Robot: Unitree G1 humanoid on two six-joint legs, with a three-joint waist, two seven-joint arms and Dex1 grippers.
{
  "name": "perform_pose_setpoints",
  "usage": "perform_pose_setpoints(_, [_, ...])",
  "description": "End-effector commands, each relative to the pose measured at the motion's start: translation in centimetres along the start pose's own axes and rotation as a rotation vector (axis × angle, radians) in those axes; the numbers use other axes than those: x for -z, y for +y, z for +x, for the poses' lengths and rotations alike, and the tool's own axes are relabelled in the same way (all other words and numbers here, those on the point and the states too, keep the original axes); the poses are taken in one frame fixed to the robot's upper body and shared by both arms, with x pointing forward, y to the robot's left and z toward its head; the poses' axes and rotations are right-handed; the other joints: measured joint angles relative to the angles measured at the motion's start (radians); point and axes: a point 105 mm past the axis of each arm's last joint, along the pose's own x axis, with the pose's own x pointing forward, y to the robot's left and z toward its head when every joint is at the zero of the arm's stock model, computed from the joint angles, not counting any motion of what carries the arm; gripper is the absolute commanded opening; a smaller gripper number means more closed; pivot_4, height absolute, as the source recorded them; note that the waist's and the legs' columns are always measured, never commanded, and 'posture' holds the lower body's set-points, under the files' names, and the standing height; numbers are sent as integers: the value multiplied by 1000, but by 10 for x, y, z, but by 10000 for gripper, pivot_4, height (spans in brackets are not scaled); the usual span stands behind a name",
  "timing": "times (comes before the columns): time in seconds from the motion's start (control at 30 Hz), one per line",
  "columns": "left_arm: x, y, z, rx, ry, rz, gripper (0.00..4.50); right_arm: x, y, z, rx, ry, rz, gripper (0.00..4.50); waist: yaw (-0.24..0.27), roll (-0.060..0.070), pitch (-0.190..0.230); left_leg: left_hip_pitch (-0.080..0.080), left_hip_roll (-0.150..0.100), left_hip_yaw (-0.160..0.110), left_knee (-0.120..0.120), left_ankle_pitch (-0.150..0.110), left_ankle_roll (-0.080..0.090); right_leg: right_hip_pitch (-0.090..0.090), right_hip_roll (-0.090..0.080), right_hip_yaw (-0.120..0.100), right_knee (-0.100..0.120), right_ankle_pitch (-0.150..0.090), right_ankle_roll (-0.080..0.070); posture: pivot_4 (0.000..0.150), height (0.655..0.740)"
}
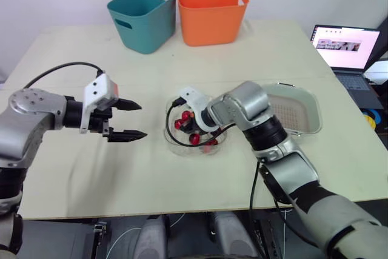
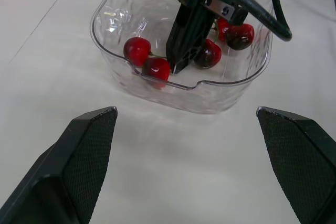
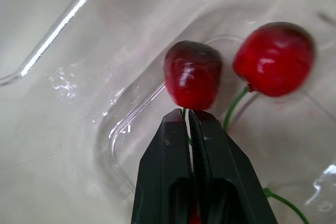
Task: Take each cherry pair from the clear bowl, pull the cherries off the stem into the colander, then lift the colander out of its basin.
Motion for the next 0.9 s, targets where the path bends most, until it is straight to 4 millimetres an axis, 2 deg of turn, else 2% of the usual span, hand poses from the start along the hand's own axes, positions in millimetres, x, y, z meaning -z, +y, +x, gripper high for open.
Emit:
perform_pose_setpoints(0.03, [-11, 2, -4, -19, -19, 32, 45000, -22, 5, -29, -9, -94, -81, 2088, 0, 0, 0, 0, 0, 0, 0, 0, 0, 0, 0, 0, 0, 0, 0, 1500, 7400])
perform_pose_setpoints(0.17, [-13, 4, -4, -19, -19, 35, 45000, -26, 6, -46, -15, -123, -155, 2088, 1, 0, 0, 0, 0, 0, 0, 0, 0, 0, 0, 0, 0, 0, 0, 1500, 7400])
perform_pose_setpoints(0.3, [-14, 5, -3, -14, -19, 38, 45000, -20, 4, -45, -25, -112, -184, 2088, 0, 0, 0, 0, 0, 0, 0, 0, 0, 0, 0, 0, 0, -2, 3, 1500, 7400])
perform_pose_setpoints(0.33, [-14, 6, -3, -14, -20, 38, 45000, -20, 5, -44, -38, -118, -168, 3755, -1, 0, 0, 0, 0, 0, 0, 0, 0, 0, 0, 0, 0, -2, 3, 1500, 7400])
perform_pose_setpoints(0.4, [-14, 6, -3, -12, -21, 39, 45000, -24, 9, -41, -63, -139, -149, 7486, -3, 0, 0, 0, 0, 0, 0, 0, 0, -1, 1, 1, 0, -2, 3, 1500, 7400])
perform_pose_setpoints(0.63, [-14, 5, -5, -12, -17, 40, 45000, -28, 18, -22, -80, -149, -126, 32261, 0, 0, 0, 0, 1, 0, 0, 0, 0, -2, 1, 1, 1, 0, 0, 1500, 7400])
perform_pose_setpoints(0.9, [-11, 4, -7, -17, -7, 36, 45000, -25, 9, -5, -17, -125, -110, 32261, 0, 0, 0, -1, 1, 0, 0, 0, 0, -2, 1, 1, 1, 0, -1, 1500, 7400])
